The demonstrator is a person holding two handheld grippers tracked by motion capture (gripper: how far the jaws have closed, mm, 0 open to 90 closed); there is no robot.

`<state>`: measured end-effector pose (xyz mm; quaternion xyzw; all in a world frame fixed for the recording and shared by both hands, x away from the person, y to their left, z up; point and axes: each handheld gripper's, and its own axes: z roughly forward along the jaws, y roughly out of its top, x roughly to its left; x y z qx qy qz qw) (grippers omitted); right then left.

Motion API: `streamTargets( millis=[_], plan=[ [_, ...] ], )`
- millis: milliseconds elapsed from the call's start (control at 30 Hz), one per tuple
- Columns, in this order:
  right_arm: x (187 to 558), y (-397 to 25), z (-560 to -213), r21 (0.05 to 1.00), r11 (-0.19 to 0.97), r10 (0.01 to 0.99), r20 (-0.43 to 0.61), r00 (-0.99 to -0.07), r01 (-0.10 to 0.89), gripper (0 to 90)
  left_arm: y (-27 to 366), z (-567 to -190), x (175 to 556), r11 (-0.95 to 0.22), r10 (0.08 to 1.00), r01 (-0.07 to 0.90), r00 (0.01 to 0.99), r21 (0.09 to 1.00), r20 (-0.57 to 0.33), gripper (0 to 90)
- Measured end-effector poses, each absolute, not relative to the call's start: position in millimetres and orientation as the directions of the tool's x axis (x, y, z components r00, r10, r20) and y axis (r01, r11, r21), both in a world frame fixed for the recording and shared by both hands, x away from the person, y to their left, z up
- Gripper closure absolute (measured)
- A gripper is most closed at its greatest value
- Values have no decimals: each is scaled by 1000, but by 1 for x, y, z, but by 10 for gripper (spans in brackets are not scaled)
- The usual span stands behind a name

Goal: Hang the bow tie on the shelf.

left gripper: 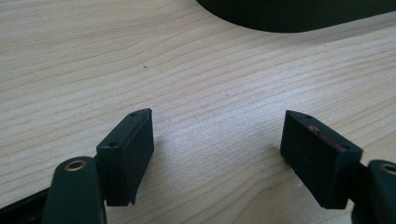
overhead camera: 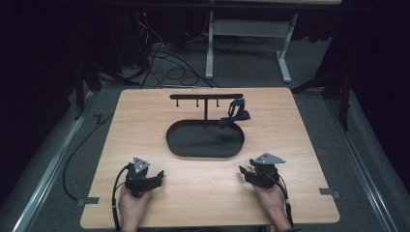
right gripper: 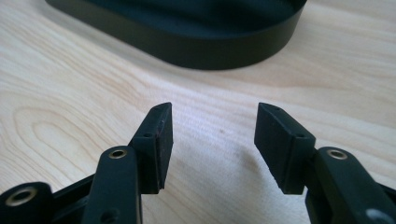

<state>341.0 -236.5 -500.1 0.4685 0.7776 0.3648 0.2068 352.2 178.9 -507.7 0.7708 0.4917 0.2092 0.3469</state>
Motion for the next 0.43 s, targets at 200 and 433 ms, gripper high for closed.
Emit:
streamTargets(
  millis=[200, 433],
  plan=[
    [343, -231, -503, 731, 342, 872, -12, -490, 591, 438, 179, -508, 352, -276, 903, 613, 429, 741, -18, 263],
    [343, -231, -503, 729, 347, 867, -10, -498, 590, 423, 179, -508, 352, -275, 903, 612, 428, 741, -18, 263]
  ],
)
